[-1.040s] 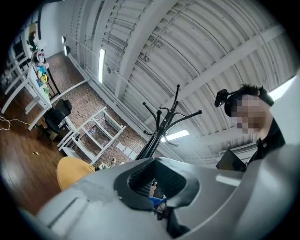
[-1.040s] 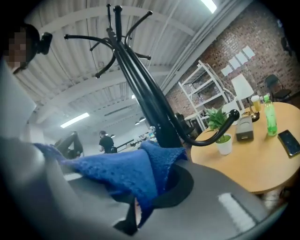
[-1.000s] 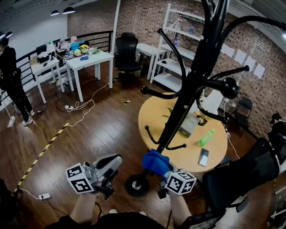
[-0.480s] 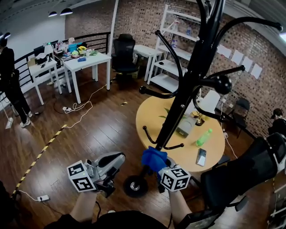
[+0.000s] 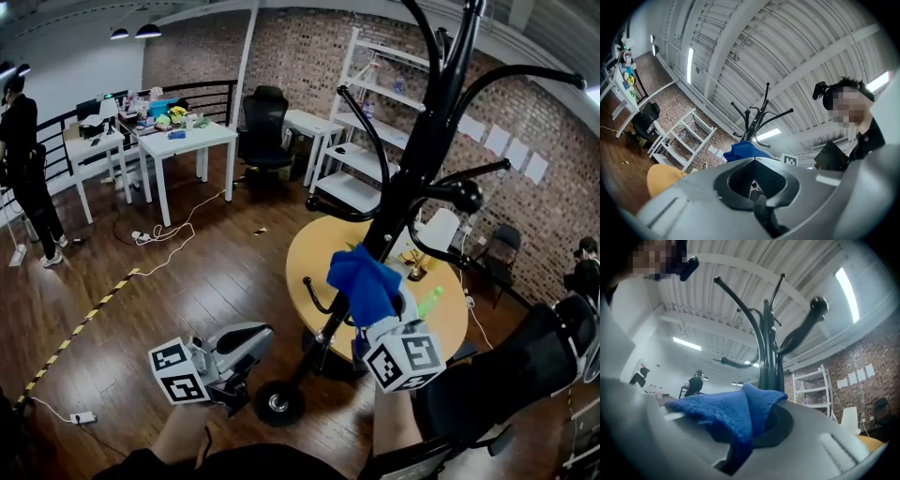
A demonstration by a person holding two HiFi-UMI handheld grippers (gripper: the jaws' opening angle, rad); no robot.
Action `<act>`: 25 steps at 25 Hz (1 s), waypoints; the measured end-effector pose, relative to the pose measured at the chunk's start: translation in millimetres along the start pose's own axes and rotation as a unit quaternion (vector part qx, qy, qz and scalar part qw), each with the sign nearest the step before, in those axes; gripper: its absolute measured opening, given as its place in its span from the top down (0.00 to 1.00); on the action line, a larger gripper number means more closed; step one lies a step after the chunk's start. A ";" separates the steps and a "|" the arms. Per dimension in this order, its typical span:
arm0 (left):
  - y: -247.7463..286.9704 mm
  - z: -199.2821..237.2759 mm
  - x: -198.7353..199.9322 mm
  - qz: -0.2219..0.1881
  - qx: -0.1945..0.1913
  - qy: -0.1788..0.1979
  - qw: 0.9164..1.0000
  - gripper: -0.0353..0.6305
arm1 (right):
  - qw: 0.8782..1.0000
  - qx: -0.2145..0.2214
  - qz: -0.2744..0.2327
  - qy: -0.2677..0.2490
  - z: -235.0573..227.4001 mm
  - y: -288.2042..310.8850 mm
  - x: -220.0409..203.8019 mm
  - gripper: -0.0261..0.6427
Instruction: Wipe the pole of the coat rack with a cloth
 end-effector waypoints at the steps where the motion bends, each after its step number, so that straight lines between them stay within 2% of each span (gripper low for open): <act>1: -0.1 -1.5 0.6 -0.001 -0.003 0.001 1.000 0.94 | 1.000 -0.009 -0.017 -0.006 -3.2 2.4 18.2 0.93; 4: -3.2 -6.6 5.1 -0.005 -0.008 0.008 1.000 0.94 | 0.998 -0.023 -0.063 -0.020 -6.5 5.9 69.6 0.93; 9: -7.2 -11.0 12.6 -0.012 -0.020 0.016 1.000 0.94 | 0.988 -0.009 -0.145 -0.051 7.1 -4.8 149.4 0.93; 13: -9.2 -10.6 17.6 -0.012 -0.027 0.017 0.999 0.94 | 0.979 0.022 -0.189 -0.068 33.6 -26.0 184.4 0.93; 17: -13.6 -9.4 22.4 -0.006 -0.039 0.010 0.999 0.94 | 0.968 0.028 -0.228 -0.099 55.9 -49.1 212.0 0.93; 21: -23.2 -9.4 23.7 -0.001 -0.051 -0.002 0.999 0.94 | 0.974 0.001 -0.206 -0.096 49.1 -45.5 204.0 0.93; 25: -30.7 -8.0 23.0 0.007 -0.060 -0.012 0.998 0.94 | 0.985 -0.082 -0.121 -0.096 8.6 -12.6 156.4 0.93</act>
Point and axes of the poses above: the fingertips, and each gripper's own axes: y forward along the fingers, z to its left, x out of its top, the point moved 5 cm from there along -y, backward along the fingers, and after that the axes turned 7 degrees about -y, right-handed, at the moved point
